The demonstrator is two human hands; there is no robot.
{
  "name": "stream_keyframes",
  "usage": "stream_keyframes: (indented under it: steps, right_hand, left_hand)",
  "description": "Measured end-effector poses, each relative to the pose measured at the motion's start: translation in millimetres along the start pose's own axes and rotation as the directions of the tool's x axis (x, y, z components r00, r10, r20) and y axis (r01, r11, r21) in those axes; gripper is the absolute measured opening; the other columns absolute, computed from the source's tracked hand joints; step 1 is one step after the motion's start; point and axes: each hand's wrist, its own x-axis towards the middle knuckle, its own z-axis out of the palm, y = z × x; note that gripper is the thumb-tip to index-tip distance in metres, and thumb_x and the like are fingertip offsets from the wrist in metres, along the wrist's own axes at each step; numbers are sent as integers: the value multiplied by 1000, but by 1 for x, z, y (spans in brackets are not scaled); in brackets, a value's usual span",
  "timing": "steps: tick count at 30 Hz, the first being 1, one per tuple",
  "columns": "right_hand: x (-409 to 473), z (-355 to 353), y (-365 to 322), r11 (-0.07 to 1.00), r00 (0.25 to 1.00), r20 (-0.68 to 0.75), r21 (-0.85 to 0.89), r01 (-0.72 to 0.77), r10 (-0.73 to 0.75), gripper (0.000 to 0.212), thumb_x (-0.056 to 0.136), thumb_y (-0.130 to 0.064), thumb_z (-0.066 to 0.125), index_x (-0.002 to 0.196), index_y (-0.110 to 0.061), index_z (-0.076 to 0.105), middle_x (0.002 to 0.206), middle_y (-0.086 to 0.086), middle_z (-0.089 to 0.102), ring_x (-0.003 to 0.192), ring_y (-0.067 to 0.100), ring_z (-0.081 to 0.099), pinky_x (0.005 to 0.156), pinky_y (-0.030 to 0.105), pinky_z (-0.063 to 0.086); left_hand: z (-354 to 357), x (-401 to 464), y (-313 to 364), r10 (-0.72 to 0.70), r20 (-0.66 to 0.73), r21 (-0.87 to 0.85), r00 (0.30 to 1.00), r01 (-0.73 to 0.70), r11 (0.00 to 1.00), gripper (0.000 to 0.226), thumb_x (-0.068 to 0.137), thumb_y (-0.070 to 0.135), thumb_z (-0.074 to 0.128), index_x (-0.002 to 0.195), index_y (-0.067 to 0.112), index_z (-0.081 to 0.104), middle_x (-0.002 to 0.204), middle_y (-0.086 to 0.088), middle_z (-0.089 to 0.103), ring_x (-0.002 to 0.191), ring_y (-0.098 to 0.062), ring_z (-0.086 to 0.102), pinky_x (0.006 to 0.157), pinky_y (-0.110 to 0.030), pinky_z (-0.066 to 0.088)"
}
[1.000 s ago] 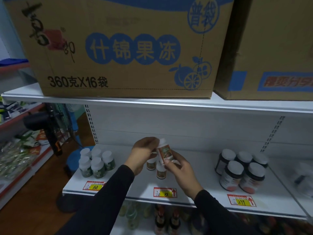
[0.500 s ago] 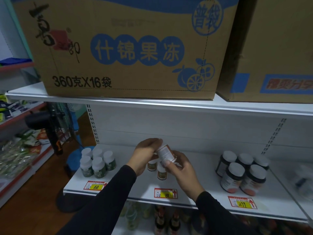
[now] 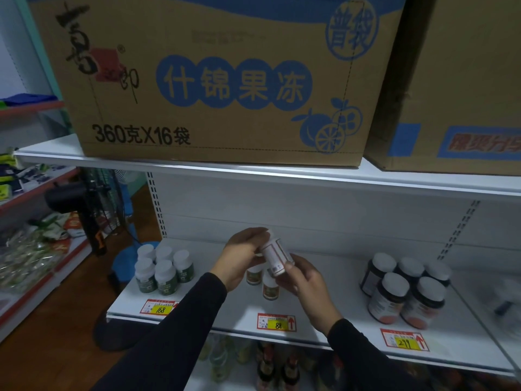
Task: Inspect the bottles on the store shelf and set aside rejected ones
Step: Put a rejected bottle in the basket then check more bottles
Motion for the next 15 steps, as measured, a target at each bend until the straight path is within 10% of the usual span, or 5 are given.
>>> stream_keyframes:
  steps: [7, 15]
  right_hand:
    - [-4, -1, -3, 989, 998, 29, -137, 50, -47, 49, 85, -20, 76, 128, -19, 52, 120, -1, 62, 98, 10, 69, 80, 25, 57]
    - [-3, 2, -6, 997, 999, 4, 56, -47, 47, 26, 102, -16, 44, 120, -8, 61, 106, 15, 72, 97, 27, 71, 79, 28, 57]
  left_hand:
    - [5, -2, -2, 25, -51, 9, 998, -25, 1000, 11, 87, 20, 71, 96, 13, 69, 90, -5, 72, 83, -19, 67, 71, -30, 53]
    - [4, -3, 1, 18, -31, 51, 999, -16, 999, 17, 91, 21, 65, 103, 9, 67, 98, -10, 70, 87, -22, 66, 70, -30, 51]
